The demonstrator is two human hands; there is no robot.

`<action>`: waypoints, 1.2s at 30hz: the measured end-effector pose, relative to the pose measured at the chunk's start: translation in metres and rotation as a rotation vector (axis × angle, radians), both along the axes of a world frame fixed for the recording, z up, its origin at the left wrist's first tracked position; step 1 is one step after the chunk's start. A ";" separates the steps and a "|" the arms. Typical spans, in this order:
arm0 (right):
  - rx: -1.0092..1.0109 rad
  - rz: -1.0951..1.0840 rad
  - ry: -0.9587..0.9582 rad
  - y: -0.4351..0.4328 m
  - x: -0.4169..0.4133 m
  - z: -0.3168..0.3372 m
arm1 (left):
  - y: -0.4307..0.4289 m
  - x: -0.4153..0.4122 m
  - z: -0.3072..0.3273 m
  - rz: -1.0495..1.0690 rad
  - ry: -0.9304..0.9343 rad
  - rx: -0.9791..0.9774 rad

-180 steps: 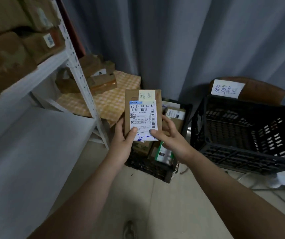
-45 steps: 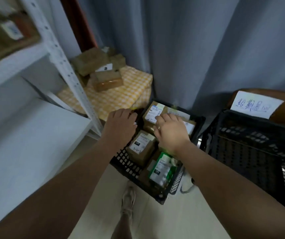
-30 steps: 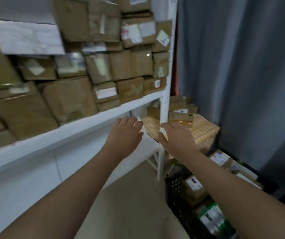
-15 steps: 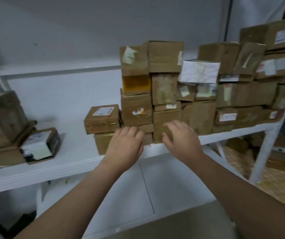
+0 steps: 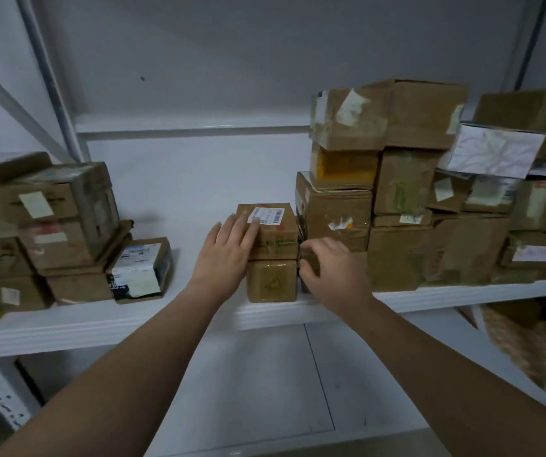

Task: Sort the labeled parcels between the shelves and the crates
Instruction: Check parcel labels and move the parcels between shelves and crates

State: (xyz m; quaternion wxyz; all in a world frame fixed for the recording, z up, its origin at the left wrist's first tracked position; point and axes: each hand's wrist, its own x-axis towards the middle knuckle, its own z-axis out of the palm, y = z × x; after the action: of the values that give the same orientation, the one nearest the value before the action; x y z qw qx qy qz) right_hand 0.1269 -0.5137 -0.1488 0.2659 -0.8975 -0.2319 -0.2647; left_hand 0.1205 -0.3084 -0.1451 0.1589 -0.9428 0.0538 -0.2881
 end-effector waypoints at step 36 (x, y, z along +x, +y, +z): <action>1.187 0.349 0.600 0.118 0.014 0.001 | 0.102 -0.033 0.001 -0.210 -0.119 -0.478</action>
State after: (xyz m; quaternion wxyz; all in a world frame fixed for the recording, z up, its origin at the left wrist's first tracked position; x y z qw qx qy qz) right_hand 0.1406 -0.3959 -0.1480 0.8040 -0.5839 -0.1053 -0.0403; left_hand 0.0873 -0.2068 -0.1439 -0.0963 -0.9243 0.0723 -0.3623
